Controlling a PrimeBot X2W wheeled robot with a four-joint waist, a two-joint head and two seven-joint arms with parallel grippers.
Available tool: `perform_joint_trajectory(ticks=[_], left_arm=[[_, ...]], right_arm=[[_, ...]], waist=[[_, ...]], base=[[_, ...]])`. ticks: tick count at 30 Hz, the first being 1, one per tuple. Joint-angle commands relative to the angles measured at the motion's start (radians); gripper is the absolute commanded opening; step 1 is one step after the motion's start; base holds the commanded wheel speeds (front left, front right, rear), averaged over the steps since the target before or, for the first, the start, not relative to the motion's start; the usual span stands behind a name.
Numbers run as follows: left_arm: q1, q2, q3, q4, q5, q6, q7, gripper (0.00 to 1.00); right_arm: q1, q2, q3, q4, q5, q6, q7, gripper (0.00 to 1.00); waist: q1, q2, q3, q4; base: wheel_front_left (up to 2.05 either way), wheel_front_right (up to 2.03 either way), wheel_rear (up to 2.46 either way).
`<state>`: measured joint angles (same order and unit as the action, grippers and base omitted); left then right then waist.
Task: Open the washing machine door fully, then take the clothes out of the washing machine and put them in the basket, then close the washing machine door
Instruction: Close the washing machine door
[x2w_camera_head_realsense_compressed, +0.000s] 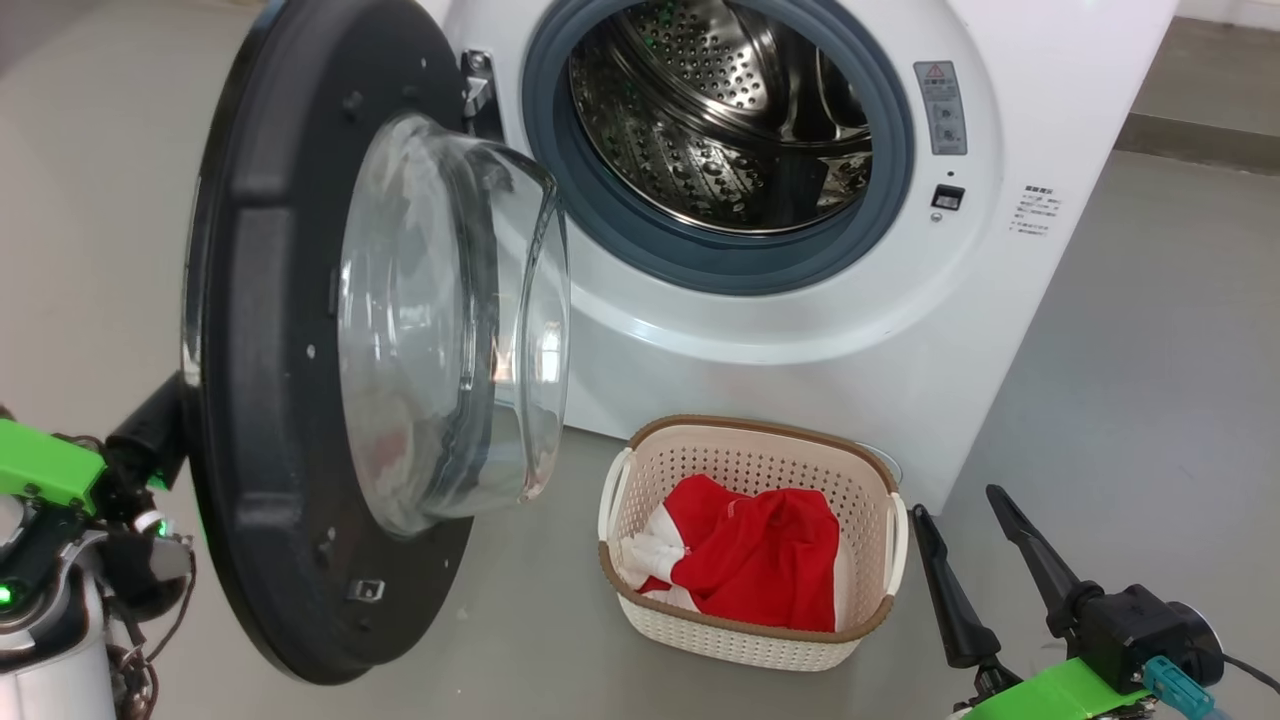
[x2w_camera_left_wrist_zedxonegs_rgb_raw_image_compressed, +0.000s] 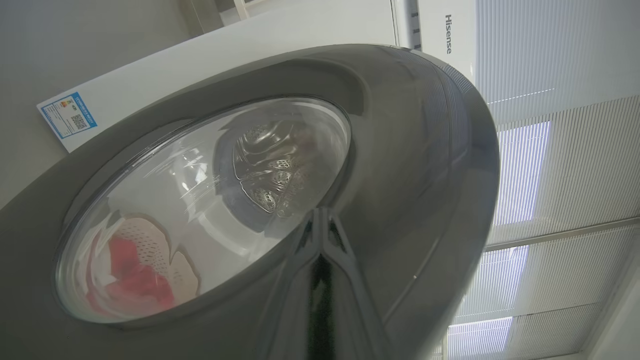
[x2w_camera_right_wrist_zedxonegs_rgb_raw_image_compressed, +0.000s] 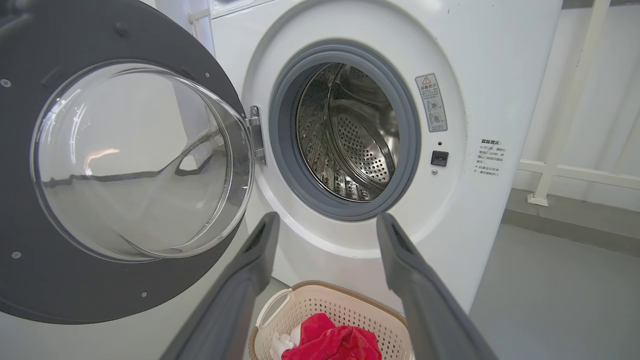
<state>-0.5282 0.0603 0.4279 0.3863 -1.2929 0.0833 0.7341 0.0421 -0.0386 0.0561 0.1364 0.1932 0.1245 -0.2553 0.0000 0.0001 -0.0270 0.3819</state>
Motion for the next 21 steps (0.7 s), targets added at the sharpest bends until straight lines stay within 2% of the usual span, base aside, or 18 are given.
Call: perform_joint_trajectory(ticks=[1,8,15,21], left_arm=[[0.001,0.014,0.008,-0.044,-0.018,0.005,0.017,0.00],[0.035,-0.005,-0.031,-0.130,-0.066,0.057,0.024,0.00],[0.077,-0.009,-0.085,-0.177,-0.111,0.077,0.005,0.00],[0.100,-0.010,-0.159,-0.189,-0.196,0.082,-0.033,0.00]], right_arm=[[-0.031,-0.012,0.022,-0.025,0.012,0.006,-0.006,1.00],[-0.033,-0.012,0.022,-0.027,0.013,0.006,-0.006,1.00],[-0.036,-0.012,0.026,-0.023,0.018,0.006,-0.006,1.00],[-0.037,-0.012,0.026,-0.020,0.018,0.006,-0.006,1.00]], waist=[[0.0000,-0.0001,0.001,-0.005],[0.0000,-0.0001,0.005,-0.028],[0.0000,-0.0001,0.006,-0.065],[0.0000,-0.0001,0.005,-0.093]], base=[[0.00,0.00,0.00],[0.00,0.00,0.00],[0.00,0.00,0.00],[0.00,0.00,0.00]])
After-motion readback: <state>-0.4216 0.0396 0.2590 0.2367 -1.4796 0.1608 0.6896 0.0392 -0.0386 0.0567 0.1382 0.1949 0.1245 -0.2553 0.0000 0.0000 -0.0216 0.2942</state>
